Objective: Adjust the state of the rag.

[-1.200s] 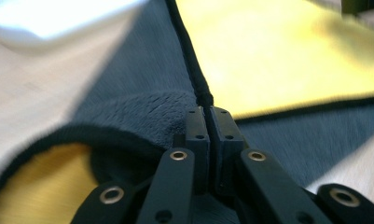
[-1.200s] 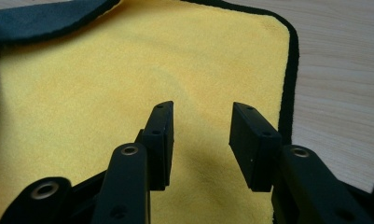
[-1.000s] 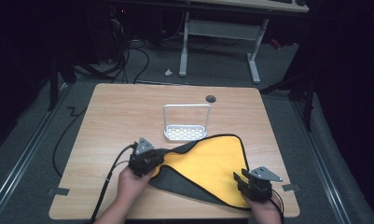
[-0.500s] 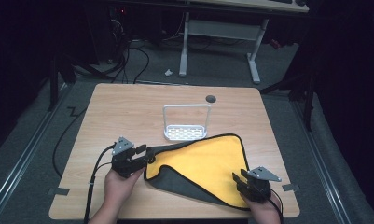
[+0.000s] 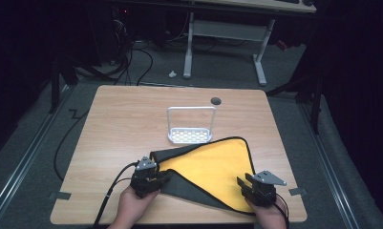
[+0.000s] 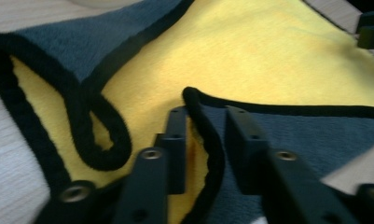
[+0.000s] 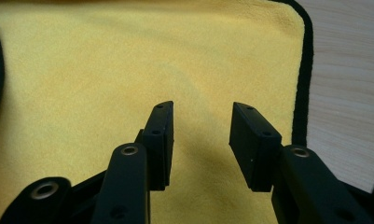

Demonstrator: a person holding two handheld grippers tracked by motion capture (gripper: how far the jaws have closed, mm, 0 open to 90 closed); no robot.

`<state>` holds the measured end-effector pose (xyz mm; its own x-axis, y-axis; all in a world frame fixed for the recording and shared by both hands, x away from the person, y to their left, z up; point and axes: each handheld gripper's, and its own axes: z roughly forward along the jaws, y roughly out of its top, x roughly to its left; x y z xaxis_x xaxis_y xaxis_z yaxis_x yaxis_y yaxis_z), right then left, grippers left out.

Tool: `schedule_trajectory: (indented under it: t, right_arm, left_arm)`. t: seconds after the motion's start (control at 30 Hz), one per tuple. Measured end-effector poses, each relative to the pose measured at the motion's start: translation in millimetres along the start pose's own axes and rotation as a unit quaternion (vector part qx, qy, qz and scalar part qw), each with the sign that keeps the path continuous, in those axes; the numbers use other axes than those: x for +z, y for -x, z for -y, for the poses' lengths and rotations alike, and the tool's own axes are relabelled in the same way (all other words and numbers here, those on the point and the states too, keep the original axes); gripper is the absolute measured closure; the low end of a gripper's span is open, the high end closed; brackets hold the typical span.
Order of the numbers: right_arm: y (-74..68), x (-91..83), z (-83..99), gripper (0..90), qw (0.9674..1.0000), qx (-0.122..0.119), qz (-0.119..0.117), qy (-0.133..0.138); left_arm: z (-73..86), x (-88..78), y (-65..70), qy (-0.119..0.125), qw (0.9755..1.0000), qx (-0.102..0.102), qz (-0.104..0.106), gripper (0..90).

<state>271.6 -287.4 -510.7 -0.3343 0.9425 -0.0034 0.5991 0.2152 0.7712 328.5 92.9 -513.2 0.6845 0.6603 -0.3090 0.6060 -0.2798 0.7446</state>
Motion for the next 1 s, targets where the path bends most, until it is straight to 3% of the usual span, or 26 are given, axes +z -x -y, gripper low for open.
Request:
schedule_trajectory:
  t: [0.1,0.27,0.33,0.5,0.7,0.83,1.0]
  right_arm:
    - [2.3,2.1,1.2,60.6,1.0000,0.001,-0.001,-0.004]
    - [2.2,3.3,-0.1,60.5,1.0000,0.003,-0.004,-0.006]
    - [0.9,2.8,-0.2,60.5,1.0000,0.001,-0.003,-0.005]
    - [-0.3,1.3,0.0,60.5,1.0000,0.001,-0.002,-0.003]
    - [2.1,2.0,1.1,60.5,1.0000,0.003,-0.001,-0.005]
    - [2.6,2.8,1.9,60.5,0.9999,0.004,0.001,-0.012]
    - [1.7,3.8,1.6,60.5,0.9999,-0.001,-0.001,-0.011]
  left_arm:
    - [11.2,-22.3,11.6,0.009,0.9997,0.016,0.015,75.6]
    - [41.5,-52.7,17.5,0.018,0.9996,0.000,0.021,77.7]
    - [53.5,-61.2,16.3,0.011,0.9996,-0.015,0.020,74.7]
    - [67.1,-78.9,4.3,0.023,0.9987,-0.047,0.000,68.6]
    - [69.5,-85.1,-3.8,0.024,0.9976,-0.054,-0.035,68.8]
    - [72.6,-94.9,-10.9,0.020,0.9955,-0.076,-0.053,68.3]
    - [78.3,-119.6,-21.5,0.047,0.9916,-0.093,-0.077,68.5]
